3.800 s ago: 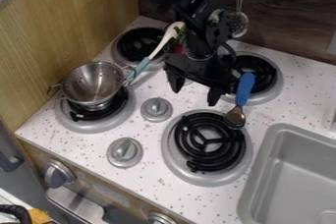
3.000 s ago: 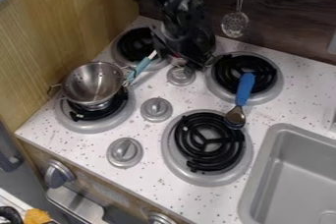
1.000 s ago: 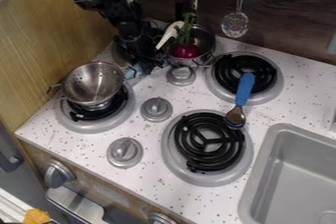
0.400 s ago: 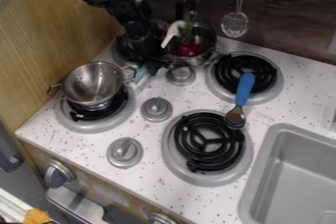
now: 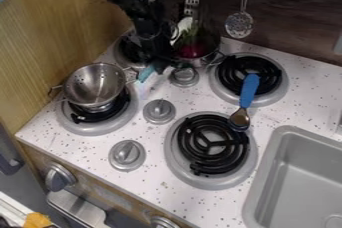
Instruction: Move the spatula over the pan
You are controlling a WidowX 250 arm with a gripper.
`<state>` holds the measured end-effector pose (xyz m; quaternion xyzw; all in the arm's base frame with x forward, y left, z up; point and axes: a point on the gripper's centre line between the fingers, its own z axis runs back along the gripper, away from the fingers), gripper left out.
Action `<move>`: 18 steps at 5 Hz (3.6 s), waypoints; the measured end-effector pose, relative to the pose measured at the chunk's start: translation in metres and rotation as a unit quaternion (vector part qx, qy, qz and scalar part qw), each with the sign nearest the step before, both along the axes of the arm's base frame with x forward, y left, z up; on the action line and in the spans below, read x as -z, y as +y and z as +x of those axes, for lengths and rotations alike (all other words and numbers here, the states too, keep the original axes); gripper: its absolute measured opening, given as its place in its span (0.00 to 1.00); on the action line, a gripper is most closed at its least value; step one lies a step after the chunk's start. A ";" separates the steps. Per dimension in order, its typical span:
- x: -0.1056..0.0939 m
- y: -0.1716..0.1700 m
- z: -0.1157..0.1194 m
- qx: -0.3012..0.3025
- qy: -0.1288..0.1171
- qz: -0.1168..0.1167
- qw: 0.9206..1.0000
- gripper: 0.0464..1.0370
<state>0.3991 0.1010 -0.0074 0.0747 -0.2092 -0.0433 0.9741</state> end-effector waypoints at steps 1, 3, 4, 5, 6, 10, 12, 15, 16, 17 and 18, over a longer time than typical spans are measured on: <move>-0.001 0.004 0.001 -0.009 -0.002 0.011 1.000 0.24; -0.012 0.004 -0.001 -0.020 0.003 0.007 1.000 0.24; -0.029 -0.006 0.001 -0.034 -0.005 0.010 0.999 0.24; -0.033 -0.007 -0.001 -0.052 0.005 0.013 0.999 0.24; -0.042 -0.011 -0.001 -0.075 0.002 0.026 0.997 0.24; -0.057 -0.037 -0.058 -0.287 0.020 0.028 0.957 0.24; -0.066 -0.032 -0.085 -0.320 0.058 0.010 0.946 0.24; -0.054 0.007 -0.127 -0.303 0.104 0.015 0.947 0.24; -0.051 0.024 -0.133 -0.296 0.104 0.017 0.949 0.24; -0.048 0.032 -0.134 -0.287 0.116 0.013 0.951 0.24; -0.048 0.037 -0.134 -0.279 0.112 0.016 0.954 0.24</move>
